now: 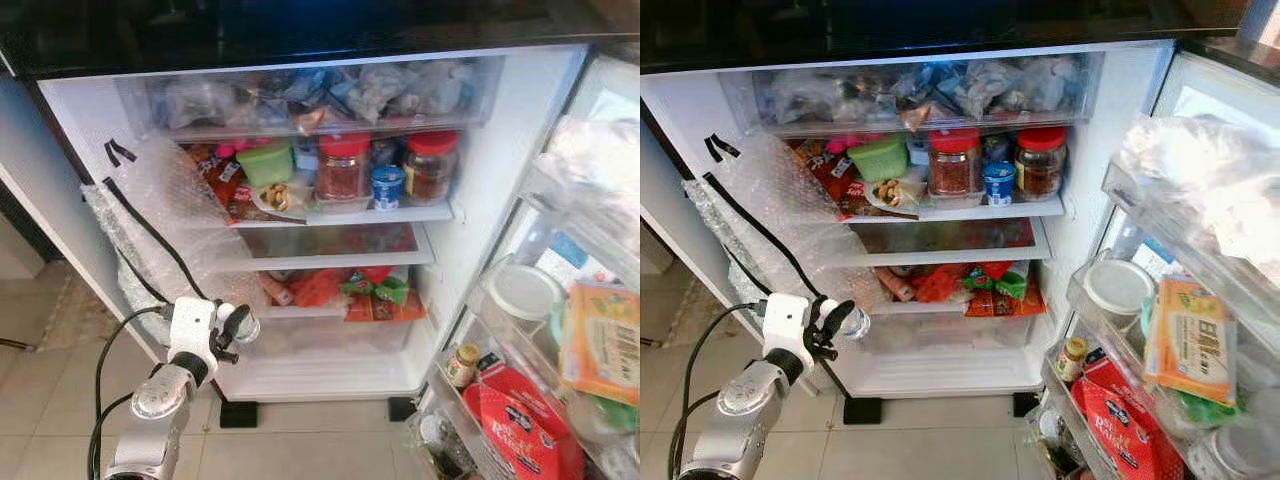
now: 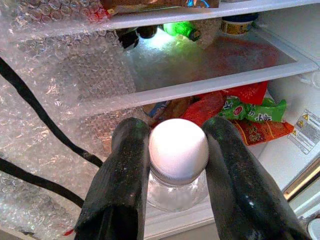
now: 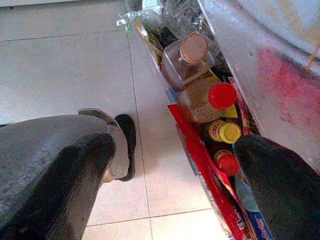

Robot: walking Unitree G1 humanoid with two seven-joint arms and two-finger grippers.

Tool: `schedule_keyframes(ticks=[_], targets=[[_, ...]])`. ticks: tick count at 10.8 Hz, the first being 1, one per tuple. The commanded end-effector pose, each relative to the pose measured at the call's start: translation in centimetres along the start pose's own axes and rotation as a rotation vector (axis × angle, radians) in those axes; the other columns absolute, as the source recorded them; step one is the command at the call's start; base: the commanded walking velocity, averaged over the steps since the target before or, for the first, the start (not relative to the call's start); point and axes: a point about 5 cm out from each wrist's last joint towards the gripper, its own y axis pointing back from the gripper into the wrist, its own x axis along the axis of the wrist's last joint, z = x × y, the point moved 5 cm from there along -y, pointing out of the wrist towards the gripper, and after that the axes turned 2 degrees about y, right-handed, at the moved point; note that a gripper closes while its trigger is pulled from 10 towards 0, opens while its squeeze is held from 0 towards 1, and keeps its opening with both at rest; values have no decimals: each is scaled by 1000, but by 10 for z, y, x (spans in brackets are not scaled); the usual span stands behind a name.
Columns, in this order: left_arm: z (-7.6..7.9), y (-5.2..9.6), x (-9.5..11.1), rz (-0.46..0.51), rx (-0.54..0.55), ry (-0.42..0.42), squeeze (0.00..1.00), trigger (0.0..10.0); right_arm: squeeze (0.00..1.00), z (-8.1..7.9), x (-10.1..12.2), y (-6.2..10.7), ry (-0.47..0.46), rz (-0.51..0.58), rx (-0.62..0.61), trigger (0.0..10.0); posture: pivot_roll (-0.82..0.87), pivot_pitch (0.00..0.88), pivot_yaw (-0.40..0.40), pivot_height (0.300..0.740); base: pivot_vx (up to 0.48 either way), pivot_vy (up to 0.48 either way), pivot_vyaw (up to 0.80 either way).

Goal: Restocking fridge

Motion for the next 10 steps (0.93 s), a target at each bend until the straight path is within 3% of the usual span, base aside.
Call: schedule_keyframes(ticks=[1,10], targets=[[-3,0,7,18,7,-10,0,10000,0,-15,-6,1,3,-17,55,10000,36,0,67,740,240,0,0],[-1,5,3,7,-3,-19,0,10000,0,-15,-10,2,44,-28,70,10000,41,0,64,740,271,0,0]])
